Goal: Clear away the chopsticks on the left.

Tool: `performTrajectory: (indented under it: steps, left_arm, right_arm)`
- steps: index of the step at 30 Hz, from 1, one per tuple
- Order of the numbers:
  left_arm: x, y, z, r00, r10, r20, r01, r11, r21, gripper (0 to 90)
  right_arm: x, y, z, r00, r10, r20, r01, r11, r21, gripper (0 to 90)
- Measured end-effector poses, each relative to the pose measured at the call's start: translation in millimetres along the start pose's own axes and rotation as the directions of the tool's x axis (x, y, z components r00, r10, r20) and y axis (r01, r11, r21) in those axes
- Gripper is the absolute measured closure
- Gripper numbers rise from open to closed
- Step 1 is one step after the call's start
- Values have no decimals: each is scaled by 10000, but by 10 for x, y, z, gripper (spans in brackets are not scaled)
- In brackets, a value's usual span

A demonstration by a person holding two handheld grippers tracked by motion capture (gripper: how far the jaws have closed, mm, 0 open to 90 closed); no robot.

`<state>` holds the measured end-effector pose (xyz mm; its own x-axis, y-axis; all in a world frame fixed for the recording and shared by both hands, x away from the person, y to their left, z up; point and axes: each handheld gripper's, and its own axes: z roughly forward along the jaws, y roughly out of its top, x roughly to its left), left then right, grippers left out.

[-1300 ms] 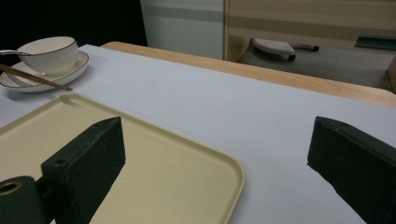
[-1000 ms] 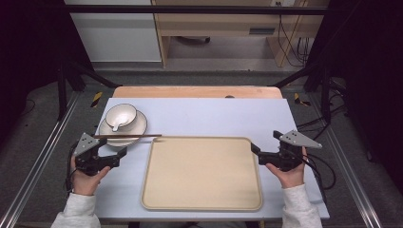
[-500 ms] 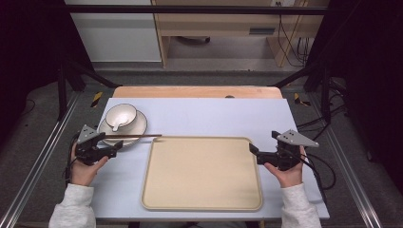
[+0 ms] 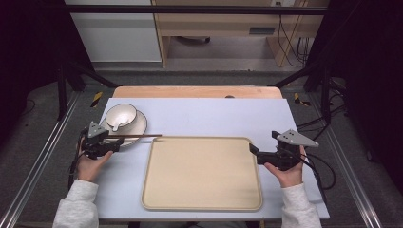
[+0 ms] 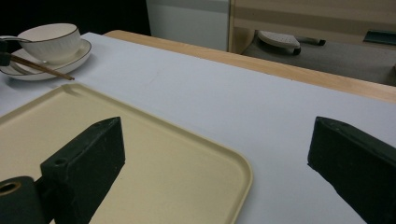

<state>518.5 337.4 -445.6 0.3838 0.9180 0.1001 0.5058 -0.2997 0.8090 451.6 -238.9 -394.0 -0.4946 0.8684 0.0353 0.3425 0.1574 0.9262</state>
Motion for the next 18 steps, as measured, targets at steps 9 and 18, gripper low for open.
performTrajectory:
  steps: [9, 18]
  left_arm:
    - [14, -38, 83, 9997, 227, 40, -228, 9992, 325, 412]
    - [25, -43, 81, 9995, 321, 19, -321, 9991, 267, 443]
  right_arm:
    - [14, -13, 31, 10000, -49, -47, 50, 9999, 138, 40]
    - [14, -11, 28, 10000, -7, -64, 8, 9999, 116, 39]
